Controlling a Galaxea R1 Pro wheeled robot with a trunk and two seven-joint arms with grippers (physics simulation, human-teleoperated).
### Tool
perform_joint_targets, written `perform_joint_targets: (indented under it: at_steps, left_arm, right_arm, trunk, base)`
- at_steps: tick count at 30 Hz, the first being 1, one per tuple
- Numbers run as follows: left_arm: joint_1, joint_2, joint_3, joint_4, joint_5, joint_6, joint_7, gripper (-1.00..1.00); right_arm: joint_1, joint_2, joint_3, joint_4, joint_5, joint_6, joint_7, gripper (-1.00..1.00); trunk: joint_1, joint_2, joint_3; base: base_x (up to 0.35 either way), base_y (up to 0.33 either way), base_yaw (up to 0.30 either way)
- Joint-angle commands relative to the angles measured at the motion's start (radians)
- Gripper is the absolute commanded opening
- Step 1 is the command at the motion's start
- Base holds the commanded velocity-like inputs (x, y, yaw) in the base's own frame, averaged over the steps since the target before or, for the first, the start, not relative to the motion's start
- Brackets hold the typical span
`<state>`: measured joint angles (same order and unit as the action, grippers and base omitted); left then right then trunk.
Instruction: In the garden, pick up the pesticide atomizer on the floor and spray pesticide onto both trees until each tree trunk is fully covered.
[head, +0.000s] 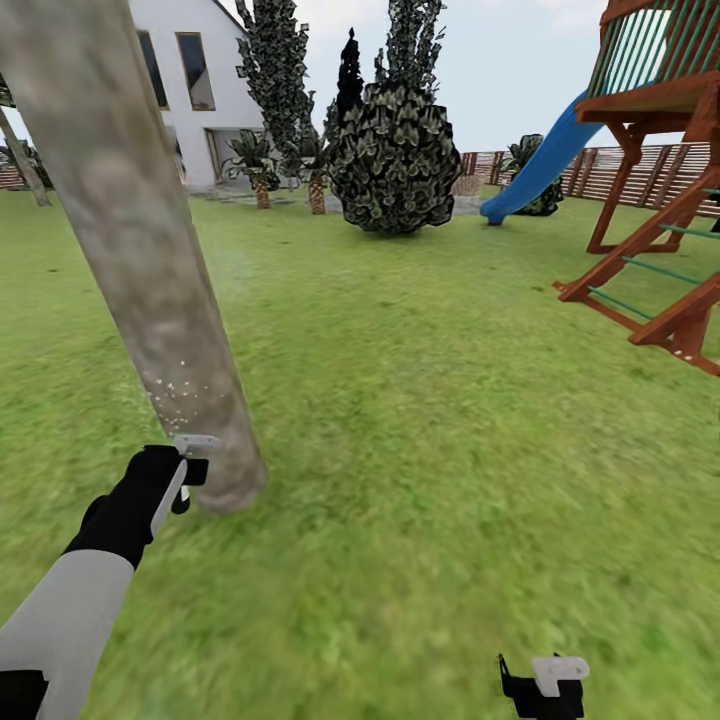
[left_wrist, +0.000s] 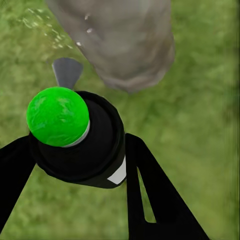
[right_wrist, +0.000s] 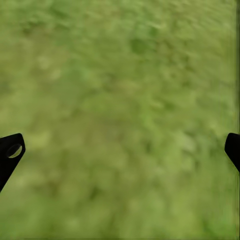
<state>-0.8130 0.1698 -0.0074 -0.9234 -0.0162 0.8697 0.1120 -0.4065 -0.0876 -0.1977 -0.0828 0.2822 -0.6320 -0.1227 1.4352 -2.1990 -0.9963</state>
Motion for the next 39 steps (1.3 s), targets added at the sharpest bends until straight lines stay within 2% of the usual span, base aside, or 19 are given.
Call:
perform_joint_targets:
  at_steps: [1,3,6,7,9,11,13,15,18,20,21,24,26,32,39]
  left_arm:
    - [0.0,0.0,0.0,0.001,-0.001,0.0,0.0,-1.0]
    - [0.002,0.004,0.001,0.002,-0.002,0.0,0.0,-1.0]
    - [0.032,0.044,0.003,0.003,-0.001,-0.001,0.0,-1.0]
    - [0.036,0.047,0.001,0.003,0.0,-0.002,0.0,-1.0]
    - [0.039,0.036,-0.003,0.003,0.0,-0.003,0.0,-1.0]
    - [0.039,0.007,-0.003,0.002,0.0,-0.004,0.0,-1.0]
    - [0.04,0.002,-0.002,0.002,0.002,-0.004,0.0,-1.0]
    - [0.04,0.003,0.0,0.002,0.001,-0.005,0.0,-1.0]
    - [0.057,0.031,0.012,0.002,-0.001,-0.006,0.0,-1.0]
    - [0.068,0.04,0.014,0.003,-0.001,-0.008,0.0,-1.0]
    - [0.071,0.032,0.011,0.003,0.0,-0.022,0.0,-1.0]
    - [0.072,-0.03,0.008,0.003,0.0,-0.04,0.0,-1.0]
    - [0.072,-0.044,0.009,0.002,-0.001,-0.041,0.0,-1.0]
    - [0.072,-0.034,0.013,0.002,-0.001,-0.041,-0.001,-1.0]
    - [0.072,-0.033,0.014,0.001,-0.002,-0.041,0.0,-1.0]
  right_arm:
    - [0.0,0.0,0.0,0.0,0.0,0.0,0.0,1.0]
    - [0.0,0.001,0.001,0.0,0.0,0.0,0.0,1.0]
    - [0.0,0.002,0.001,0.0,-0.001,0.0,0.0,1.0]
    - [0.0,0.002,0.002,0.0,-0.001,0.0,0.0,1.0]
    - [0.0,0.002,0.001,0.0,-0.001,0.0,0.0,1.0]
    - [0.0,0.002,0.002,0.0,0.0,0.0,0.0,1.0]
    - [0.0,0.002,0.002,0.0,0.0,0.0,0.0,1.0]
    - [0.0,0.002,0.001,0.0,0.0,0.0,0.0,1.0]
    - [0.0,0.002,0.001,0.0,0.0,0.0,0.0,1.0]
    - [0.0,0.002,0.001,0.0,0.0,0.0,0.0,1.0]
    - [0.0,0.002,0.001,0.0,0.0,0.0,0.0,1.0]
    - [0.0,0.002,0.0,0.0,-0.001,0.0,0.0,1.0]
    - [0.0,0.001,0.0,0.0,0.0,0.0,0.0,1.0]
    - [0.0,-0.001,0.0,0.0,0.0,0.0,0.0,1.0]
    - [0.0,-0.001,0.0,0.0,0.0,0.0,0.0,1.0]
  trunk:
    - [0.0,0.0,0.0]
    - [0.0,0.0,0.0]
    - [0.0,0.0,0.0]
    - [0.0,0.0,0.0]
    - [0.0,0.0,0.0]
    - [0.0,0.0,0.0]
    - [0.0,0.0,0.0]
    - [0.0,0.0,0.0]
    - [0.0,0.0,0.0]
    - [0.0,0.0,0.0]
    - [0.0,0.0,0.0]
    - [0.0,0.0,0.0]
    - [0.0,0.0,0.0]
    - [0.0,0.0,0.0]
    - [0.0,0.0,0.0]
  base:
    - [0.0,-0.272,0.121]
    - [0.0,-0.272,0.227]
    - [0.0,-0.272,0.269]
    - [0.07,-0.271,0.277]
    - [0.149,-0.248,0.277]
    - [0.221,-0.202,0.278]
    - [0.239,-0.184,0.278]
    - [0.237,-0.155,0.278]
    - [0.065,-0.022,0.278]
    - [0.008,-0.003,0.278]
    - [0.002,-0.001,0.278]
    - [0.0,-0.073,0.117]
    - [0.0,-0.228,0.017]
    - [0.0,-0.267,0.001]
    - [0.047,-0.27,0.0]
